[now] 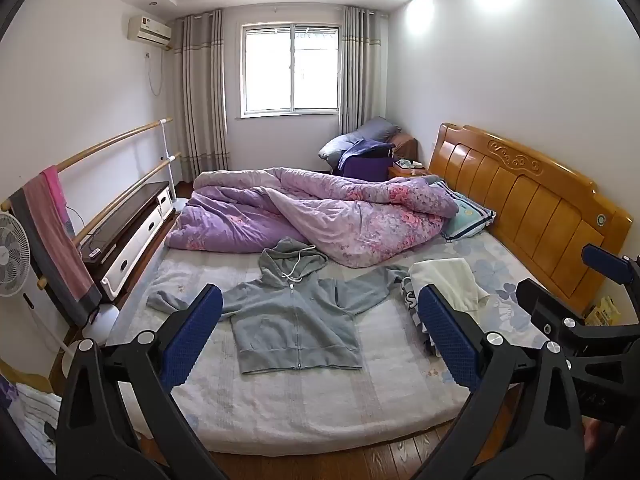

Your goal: Fold large clothes

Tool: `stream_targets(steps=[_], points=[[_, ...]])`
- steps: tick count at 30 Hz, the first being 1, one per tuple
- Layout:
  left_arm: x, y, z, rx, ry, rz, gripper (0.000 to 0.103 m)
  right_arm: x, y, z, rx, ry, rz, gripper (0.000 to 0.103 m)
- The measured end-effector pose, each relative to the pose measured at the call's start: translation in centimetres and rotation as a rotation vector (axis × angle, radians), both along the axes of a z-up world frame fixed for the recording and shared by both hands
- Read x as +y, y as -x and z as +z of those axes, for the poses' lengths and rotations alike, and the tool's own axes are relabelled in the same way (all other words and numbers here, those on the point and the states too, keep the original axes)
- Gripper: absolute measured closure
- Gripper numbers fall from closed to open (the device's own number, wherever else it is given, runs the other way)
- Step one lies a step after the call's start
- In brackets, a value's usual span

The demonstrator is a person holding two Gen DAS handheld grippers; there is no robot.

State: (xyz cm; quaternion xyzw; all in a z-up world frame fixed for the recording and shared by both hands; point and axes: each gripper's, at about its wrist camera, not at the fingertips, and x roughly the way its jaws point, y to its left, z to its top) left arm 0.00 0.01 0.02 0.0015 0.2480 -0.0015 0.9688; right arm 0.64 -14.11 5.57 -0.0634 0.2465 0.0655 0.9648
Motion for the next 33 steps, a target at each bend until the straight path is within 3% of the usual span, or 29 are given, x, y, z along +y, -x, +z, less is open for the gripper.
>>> stream_targets(steps=[33], points=[[0.6,-0.1,0.1,-0.001,-0.004,-0.001,0.005,0.3,-0.5,0.1,0.0,0.013,-0.005,0.007]])
